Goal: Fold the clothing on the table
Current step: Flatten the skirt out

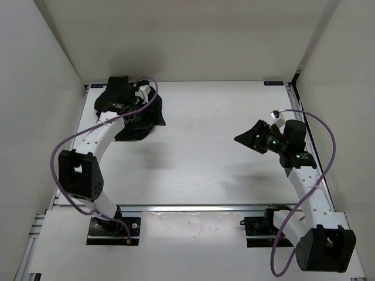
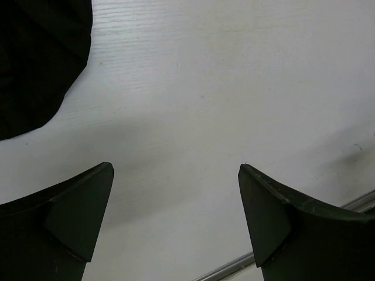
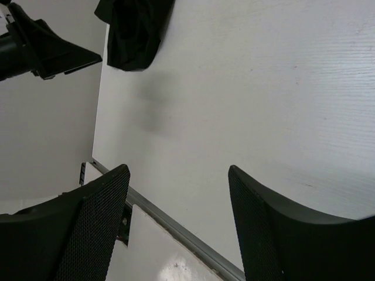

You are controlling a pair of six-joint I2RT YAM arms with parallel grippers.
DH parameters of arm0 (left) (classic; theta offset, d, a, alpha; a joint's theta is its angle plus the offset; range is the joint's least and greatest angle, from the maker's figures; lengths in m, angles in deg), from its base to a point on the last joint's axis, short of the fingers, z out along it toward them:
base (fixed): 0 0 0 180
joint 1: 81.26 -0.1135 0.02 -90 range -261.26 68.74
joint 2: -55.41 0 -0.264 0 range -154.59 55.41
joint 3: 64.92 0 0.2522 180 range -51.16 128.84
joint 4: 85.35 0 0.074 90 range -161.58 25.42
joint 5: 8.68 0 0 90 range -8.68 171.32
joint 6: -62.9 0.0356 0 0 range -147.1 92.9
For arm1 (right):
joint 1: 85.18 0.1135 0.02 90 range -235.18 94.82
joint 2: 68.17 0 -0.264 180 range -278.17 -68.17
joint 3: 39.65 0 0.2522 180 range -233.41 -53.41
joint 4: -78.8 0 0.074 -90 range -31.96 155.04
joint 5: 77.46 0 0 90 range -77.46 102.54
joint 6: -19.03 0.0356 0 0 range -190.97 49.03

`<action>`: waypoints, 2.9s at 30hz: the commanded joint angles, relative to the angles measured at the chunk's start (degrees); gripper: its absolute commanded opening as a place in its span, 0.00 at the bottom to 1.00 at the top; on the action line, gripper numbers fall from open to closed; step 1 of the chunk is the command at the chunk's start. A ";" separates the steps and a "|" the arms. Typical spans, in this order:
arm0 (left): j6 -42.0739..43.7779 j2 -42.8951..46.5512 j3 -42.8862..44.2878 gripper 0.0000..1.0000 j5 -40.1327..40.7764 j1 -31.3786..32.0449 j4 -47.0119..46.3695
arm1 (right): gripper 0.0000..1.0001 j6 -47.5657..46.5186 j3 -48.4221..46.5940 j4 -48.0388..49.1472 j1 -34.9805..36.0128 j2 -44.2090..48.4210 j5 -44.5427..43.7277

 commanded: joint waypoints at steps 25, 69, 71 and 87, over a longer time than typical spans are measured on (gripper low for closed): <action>5.79 -33.67 23.40 0.86 44.47 2.28 -3.57 | 0.74 0.28 1.79 -5.88 -3.04 5.70 -1.27; -8.10 -17.85 7.86 0.77 -4.84 11.69 -14.01 | 0.65 -7.19 -14.55 -5.26 1.97 -22.95 -8.47; -8.54 -18.64 6.45 0.77 -5.02 11.86 -14.90 | 0.65 -7.37 -14.21 -5.44 1.70 -22.95 -8.99; -7.31 -13.64 -7.61 0.00 -6.51 11.34 -17.63 | 0.56 -11.50 -16.49 -9.41 3.37 -38.94 -17.43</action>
